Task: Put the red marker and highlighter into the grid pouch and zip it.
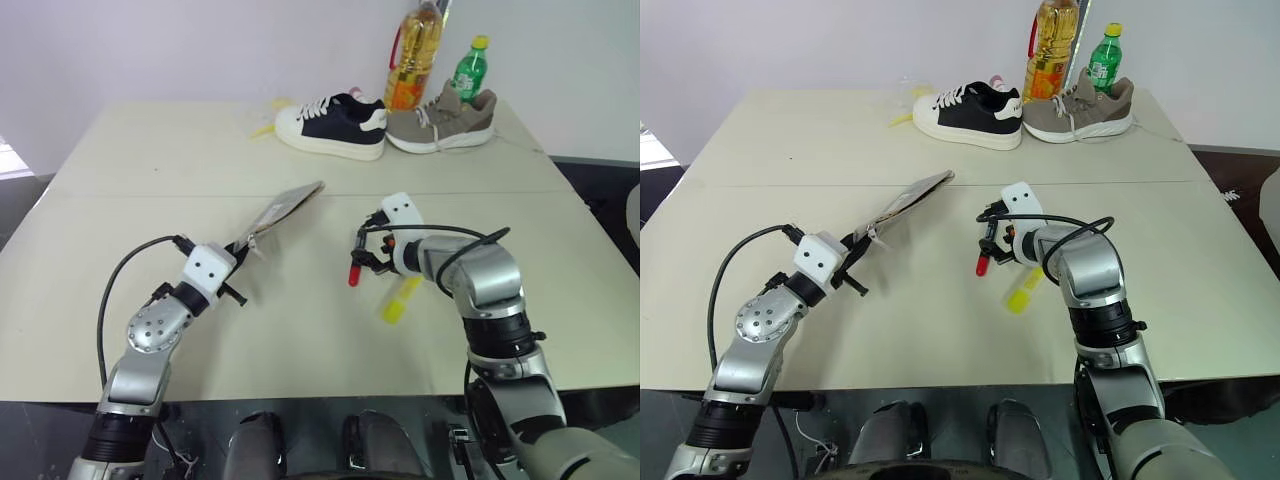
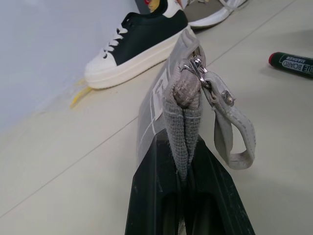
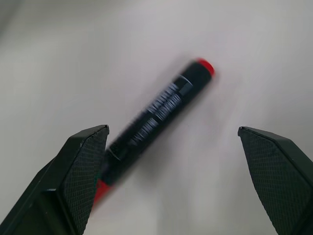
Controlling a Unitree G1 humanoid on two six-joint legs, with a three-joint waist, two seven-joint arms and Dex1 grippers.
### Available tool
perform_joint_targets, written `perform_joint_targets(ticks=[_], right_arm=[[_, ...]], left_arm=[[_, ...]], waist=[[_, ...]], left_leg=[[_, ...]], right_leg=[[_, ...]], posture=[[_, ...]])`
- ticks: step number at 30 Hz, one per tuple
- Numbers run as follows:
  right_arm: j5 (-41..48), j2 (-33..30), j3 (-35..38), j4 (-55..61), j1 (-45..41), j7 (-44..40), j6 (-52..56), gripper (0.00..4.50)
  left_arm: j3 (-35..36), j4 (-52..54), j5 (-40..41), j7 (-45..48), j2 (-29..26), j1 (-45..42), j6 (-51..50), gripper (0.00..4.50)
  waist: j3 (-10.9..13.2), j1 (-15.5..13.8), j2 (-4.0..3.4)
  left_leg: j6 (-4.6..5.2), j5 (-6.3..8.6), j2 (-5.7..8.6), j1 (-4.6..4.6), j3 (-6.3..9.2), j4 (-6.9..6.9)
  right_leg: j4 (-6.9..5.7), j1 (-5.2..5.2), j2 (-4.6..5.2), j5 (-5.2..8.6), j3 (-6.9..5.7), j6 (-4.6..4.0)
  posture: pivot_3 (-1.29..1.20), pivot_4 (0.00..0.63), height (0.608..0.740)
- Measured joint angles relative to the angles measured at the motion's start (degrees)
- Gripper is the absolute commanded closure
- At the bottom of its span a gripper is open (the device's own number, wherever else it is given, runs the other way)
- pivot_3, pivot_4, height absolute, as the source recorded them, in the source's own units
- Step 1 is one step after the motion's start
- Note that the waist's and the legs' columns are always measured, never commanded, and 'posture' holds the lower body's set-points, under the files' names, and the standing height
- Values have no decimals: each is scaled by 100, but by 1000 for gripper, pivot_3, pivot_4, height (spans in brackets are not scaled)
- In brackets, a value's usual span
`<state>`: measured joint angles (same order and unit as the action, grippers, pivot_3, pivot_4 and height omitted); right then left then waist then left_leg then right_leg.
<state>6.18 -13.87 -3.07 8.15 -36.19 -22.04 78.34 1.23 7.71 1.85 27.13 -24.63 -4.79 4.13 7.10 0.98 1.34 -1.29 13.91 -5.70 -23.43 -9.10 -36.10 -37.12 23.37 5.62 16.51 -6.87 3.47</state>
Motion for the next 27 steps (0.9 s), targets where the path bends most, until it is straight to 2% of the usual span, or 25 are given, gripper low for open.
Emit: perform_joint_targets(ticks=[3,9,10,14,16,18,23,27], right_arm=[[62,187,41,17,100,170,88,934],[134,276,74,17,138,357,92,3890],[139,235,13,31,138,362,53,4219],[10,-518,-780,49,205,40,-865,4224],[-265,-1475,-1381,134,198,-614,-2298,4224],[-555,-2180,-1555,142,80,-1137,-3629,4224],[-844,-2577,-1596,-79,-182,-1774,-5252,4224],[-1019,-2559,-1646,-367,-182,-1961,-5822,4224]], left_arm=[[-5,-20,1,11,18,-30,16,4500],[-4,-67,2,12,35,-35,24,4500],[-4,-71,2,12,35,-35,28,4500],[-1,-70,62,27,63,-33,35,4500],[9,9,335,149,107,24,-39,4500],[11,154,590,325,98,95,-175,4500],[-7,419,893,587,50,112,-390,4500],[-6,439,973,701,-4,111,-498,4500]], waist=[[-1,11,0],[-2,17,2],[-2,17,2],[2,12,-3],[13,-3,-18],[15,1,-17],[12,25,-13],[14,0,-14]], left_leg=[[0,0,0,0,0,0],[0,0,-1,1,1,1],[0,0,-1,1,1,0],[0,0,1,-1,1,-1],[2,1,4,-4,1,1],[5,3,8,-4,-1,3],[4,2,-2,7,-1,5],[3,2,0,5,-3,-1]], right_leg=[[0,0,-1,0,0,0],[0,0,-2,0,0,0],[0,-1,-2,0,0,0],[2,0,1,0,0,1],[8,1,8,1,1,2],[12,0,6,2,1,5],[6,-3,-10,1,1,4],[7,-4,-4,1,1,3]], posture=[[0,150,705],[0,150,705],[0,150,705],[0,150,705],[0,150,705],[0,150,705],[0,150,705],[0,150,705]])
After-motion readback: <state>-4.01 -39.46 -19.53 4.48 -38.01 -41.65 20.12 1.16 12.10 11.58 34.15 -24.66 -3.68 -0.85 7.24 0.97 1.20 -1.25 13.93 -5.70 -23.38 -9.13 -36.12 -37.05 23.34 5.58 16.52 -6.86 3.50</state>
